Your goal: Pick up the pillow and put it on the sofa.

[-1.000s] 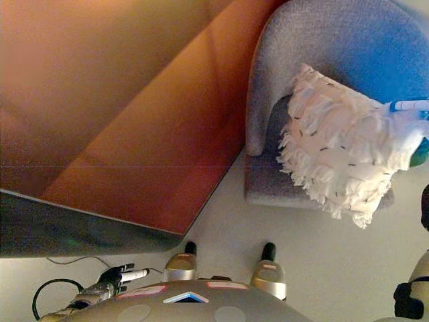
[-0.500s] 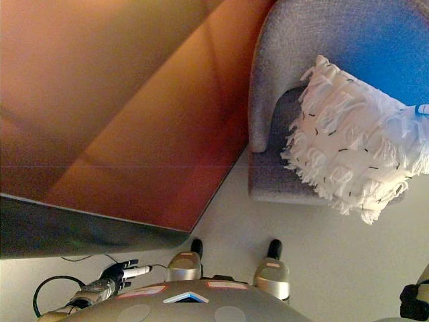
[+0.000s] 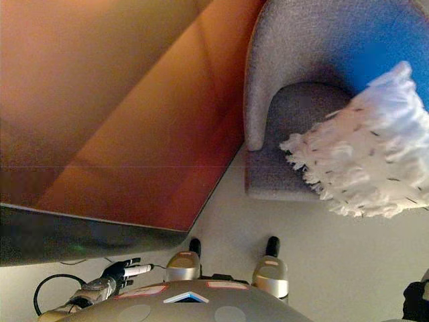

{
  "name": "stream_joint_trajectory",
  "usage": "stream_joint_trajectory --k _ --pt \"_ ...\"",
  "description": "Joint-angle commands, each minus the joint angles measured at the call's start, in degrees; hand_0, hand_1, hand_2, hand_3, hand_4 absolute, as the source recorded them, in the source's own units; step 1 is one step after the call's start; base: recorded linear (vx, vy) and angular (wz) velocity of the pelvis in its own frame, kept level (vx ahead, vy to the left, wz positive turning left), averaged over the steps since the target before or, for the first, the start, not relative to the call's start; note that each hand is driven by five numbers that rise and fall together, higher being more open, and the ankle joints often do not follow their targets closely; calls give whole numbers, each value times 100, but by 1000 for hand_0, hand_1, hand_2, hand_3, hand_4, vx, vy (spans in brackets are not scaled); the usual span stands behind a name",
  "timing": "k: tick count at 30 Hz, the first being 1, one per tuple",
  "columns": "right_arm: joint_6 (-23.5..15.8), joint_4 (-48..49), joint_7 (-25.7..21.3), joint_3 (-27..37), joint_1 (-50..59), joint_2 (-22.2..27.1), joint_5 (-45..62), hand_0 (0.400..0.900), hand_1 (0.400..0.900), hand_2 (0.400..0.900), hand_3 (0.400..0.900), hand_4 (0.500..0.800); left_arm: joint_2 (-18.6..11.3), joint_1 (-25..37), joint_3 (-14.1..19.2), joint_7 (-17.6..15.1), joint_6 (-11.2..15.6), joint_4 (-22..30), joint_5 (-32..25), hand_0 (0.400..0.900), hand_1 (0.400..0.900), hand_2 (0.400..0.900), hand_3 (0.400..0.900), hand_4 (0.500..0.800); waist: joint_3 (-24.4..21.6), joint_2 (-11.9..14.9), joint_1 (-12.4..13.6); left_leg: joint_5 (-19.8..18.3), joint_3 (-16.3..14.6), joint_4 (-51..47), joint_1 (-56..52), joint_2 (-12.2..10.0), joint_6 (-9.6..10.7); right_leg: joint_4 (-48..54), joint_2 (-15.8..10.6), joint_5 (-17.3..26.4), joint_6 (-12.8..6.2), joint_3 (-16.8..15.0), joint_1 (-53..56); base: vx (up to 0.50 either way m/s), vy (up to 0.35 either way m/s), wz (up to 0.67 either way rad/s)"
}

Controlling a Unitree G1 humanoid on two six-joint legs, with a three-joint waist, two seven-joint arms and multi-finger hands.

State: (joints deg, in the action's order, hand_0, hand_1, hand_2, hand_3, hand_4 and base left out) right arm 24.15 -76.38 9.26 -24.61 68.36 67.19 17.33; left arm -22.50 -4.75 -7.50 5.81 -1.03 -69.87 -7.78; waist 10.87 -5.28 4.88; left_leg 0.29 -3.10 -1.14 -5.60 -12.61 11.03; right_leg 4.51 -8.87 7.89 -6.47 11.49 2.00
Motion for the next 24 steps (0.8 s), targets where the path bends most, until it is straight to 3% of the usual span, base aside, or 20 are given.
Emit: stream_joint_trajectory --k 1,7,11,13,16,19,22,24 --pt "-382 321 -381 -912 974 678 -244 900 900 900 900 800 -712 -119 -242 -4 131 -227 99 900 900 900 900 800 -542 367 81 321 93 140 248 -324 -103 -968 -316 -1006 -70 -78 124 58 -34 -7" --pt "-357 277 -480 -1009 1088 898 -113 900 900 900 900 800 -763 -181 -187 63 210 -250 179 900 900 900 900 800 -610 462 67 294 69 167 227 -338 -102 -929 -268 -1028 -57 -107 199 36 -18 -5" --pt "-123 296 -172 -732 754 965 -18 900 900 900 900 800 -736 -225 -92 122 290 -254 209 900 900 900 900 800 -621 463 42 262 65 207 250 -320 -99 -927 -282 -1035 -65 -111 205 4 26 -2" --pt "232 294 172 -282 179 936 -10 900 900 900 900 800 -693 -229 -72 52 305 -246 233 900 900 900 900 800 -625 472 28 250 61 201 267 -301 -112 -909 -288 -1034 -73 -115 203 -15 48 -2" --pt "439 88 536 756 -1106 846 427 900 900 900 900 800 -660 -215 -60 84 351 -289 228 900 900 900 900 800 -603 483 -3 237 42 156 265 -268 -143 -851 -288 -1021 -84 -125 217 -49 34 -2" --pt "145 -14 384 2232 -2917 491 927 900 900 900 900 800 -673 -185 28 221 390 -366 225 900 900 900 900 800 -573 499 -97 219 -18 108 237 -259 -173 -765 -281 -973 -113 -125 245 -65 6 -3" --pt "-174 95 323 3107 -4101 0 976 900 900 900 900 800 -714 -142 -16 233 412 -409 183 900 900 900 900 800 -546 527 -119 202 -44 95 217 -231 -202 -709 -274 -921 -137 -173 251 -59 13 -6" --pt "-235 209 191 3273 -4516 -341 1164 900 900 900 900 800 -720 25 -166 174 68 -168 80 900 900 900 900 800 -515 525 -139 181 -69 122 174 -200 -212 -677 -270 -880 -156 -182 297 -47 19 -5"
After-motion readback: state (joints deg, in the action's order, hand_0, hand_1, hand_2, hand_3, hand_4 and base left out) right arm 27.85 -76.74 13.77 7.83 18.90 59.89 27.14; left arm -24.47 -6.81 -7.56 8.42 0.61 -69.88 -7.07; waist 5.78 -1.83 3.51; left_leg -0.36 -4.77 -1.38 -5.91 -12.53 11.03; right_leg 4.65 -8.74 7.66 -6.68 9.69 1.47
